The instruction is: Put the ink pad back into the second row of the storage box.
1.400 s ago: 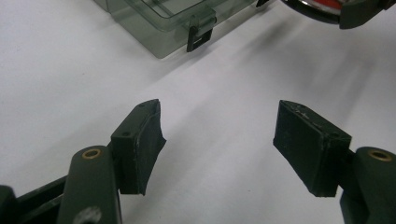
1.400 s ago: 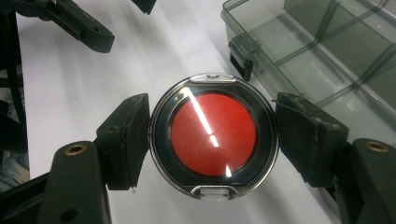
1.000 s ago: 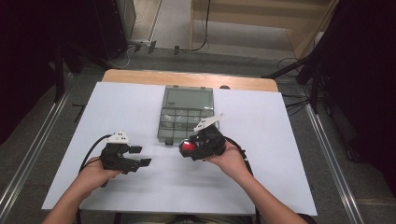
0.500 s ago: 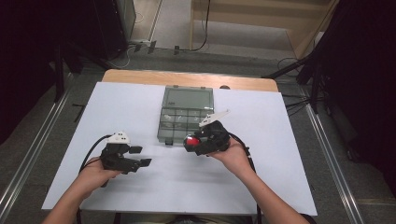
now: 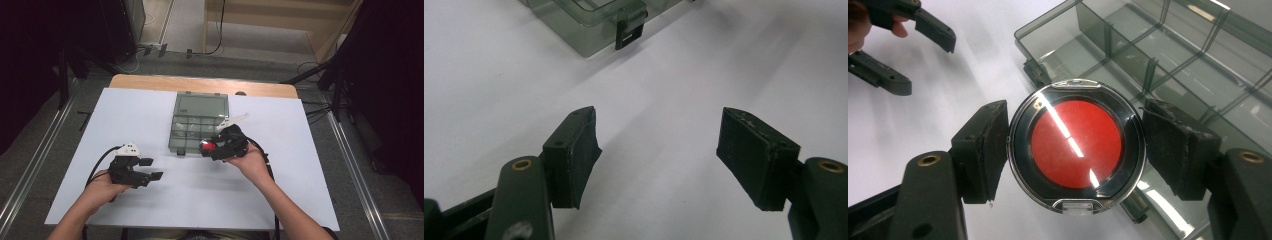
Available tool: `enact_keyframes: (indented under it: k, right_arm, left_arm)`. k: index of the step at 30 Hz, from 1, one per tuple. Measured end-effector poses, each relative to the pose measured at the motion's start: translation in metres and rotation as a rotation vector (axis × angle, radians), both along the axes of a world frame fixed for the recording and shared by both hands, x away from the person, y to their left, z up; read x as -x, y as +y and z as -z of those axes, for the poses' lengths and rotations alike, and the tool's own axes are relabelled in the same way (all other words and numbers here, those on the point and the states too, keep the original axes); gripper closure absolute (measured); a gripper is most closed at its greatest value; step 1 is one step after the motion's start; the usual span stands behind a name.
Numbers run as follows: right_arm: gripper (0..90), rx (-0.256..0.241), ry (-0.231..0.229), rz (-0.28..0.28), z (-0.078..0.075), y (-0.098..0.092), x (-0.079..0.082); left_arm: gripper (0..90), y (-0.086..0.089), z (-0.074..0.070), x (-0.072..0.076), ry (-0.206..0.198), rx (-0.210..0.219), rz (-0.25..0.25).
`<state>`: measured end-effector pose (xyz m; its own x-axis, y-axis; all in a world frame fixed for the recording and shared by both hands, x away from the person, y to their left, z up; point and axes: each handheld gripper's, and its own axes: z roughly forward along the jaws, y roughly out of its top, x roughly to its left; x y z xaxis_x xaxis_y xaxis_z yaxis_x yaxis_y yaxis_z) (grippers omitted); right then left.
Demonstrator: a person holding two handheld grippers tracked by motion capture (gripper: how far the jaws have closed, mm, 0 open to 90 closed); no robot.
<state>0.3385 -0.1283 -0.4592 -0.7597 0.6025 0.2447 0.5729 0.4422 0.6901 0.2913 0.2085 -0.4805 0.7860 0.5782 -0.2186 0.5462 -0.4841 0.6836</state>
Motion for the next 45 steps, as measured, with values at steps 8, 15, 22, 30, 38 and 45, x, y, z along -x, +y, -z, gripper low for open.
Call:
enact_keyframes:
  k: [8, 15, 22, 30, 38, 45]
  right_arm:
    - [31.0, 0.002, -0.008, 0.011, 0.001, 0.0, -0.008]
    - [31.0, 0.004, -0.002, 0.023, 0.003, 0.0, -0.015]
    - [31.0, 0.009, -0.004, 0.029, 0.004, 0.002, -0.02]
    - [31.0, 0.019, -0.011, 0.043, 0.008, 0.003, -0.028]
    - [30.9, 0.027, -0.006, 0.062, 0.011, 0.004, -0.033]
    - [30.9, 0.048, -0.018, 0.072, 0.016, 0.009, -0.036]
  left_arm:
    - [31.8, 0.002, 0.0, 0.003, -0.006, 0.003, -0.011]
    - [31.8, 0.005, 0.0, 0.007, -0.005, -0.001, -0.017]
    - [31.8, 0.007, 0.001, 0.009, -0.01, -0.002, -0.026]
    - [31.8, 0.008, 0.001, 0.011, -0.009, 0.002, -0.034]
    - [31.7, 0.008, 0.001, 0.012, -0.008, 0.004, -0.029]
    - [31.7, 0.008, 0.001, 0.012, -0.007, 0.004, -0.035]
